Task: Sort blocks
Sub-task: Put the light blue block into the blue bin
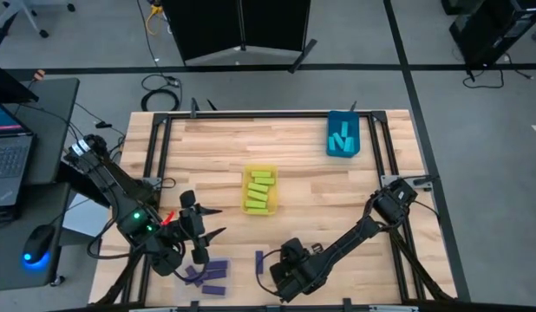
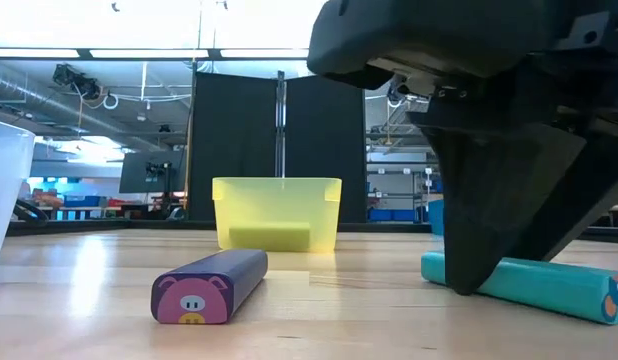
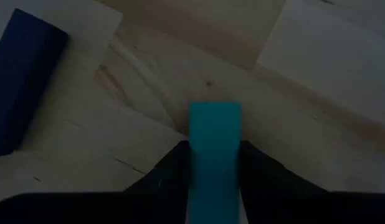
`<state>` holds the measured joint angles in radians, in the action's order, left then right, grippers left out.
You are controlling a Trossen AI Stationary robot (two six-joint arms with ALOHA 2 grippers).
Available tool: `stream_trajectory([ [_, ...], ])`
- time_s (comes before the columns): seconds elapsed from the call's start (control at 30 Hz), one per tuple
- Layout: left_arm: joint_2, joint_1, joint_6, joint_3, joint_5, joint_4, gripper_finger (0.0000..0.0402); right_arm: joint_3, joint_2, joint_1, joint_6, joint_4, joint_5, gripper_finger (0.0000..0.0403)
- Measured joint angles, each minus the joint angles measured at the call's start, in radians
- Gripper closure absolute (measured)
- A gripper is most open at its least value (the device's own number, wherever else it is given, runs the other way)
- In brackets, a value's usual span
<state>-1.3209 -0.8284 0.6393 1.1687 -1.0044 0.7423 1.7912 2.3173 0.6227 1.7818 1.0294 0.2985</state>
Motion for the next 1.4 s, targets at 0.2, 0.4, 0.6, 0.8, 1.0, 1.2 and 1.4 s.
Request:
stream_trajectory([
  [0.2, 0.0, 0.0, -0.004, 0.0, -0.001, -0.018, 0.0174, 0.0, 0.002, 0.01, -0.014, 0.002, 0.026, 0.0288],
  [0.4, 0.0, 0.0, -0.004, 0.0, -0.001, -0.021, 0.0174, -0.006, -0.05, 0.024, -0.052, 0.026, 0.156, 0.0288],
  [0.6, 0.0, 0.0, -0.007, 0.0, -0.022, -0.043, 0.0174, -0.003, -0.205, 0.024, -0.182, 0.076, 0.383, 0.0288],
  [0.8, -0.004, 0.012, -0.011, 0.0, -0.08, -0.066, 0.0174, -0.002, -0.379, -0.042, -0.263, 0.339, 0.584, 0.0288],
  [1.0, -0.065, 0.04, -0.12, 0.0, -0.094, -0.195, 0.0174, -0.013, -0.491, -0.22, -0.394, 0.53, 0.598, 0.0288],
  [1.2, -0.146, 0.092, -0.161, 0.0, -0.064, -0.336, 0.0174, -0.166, -0.604, -0.462, -0.614, 0.445, 0.589, 0.0288],
  [1.4, -0.204, 0.162, -0.046, 0.0, 0.126, -0.374, 0.0174, -0.467, -0.768, -0.727, -0.798, 0.215, 0.5, 0.0288],
])
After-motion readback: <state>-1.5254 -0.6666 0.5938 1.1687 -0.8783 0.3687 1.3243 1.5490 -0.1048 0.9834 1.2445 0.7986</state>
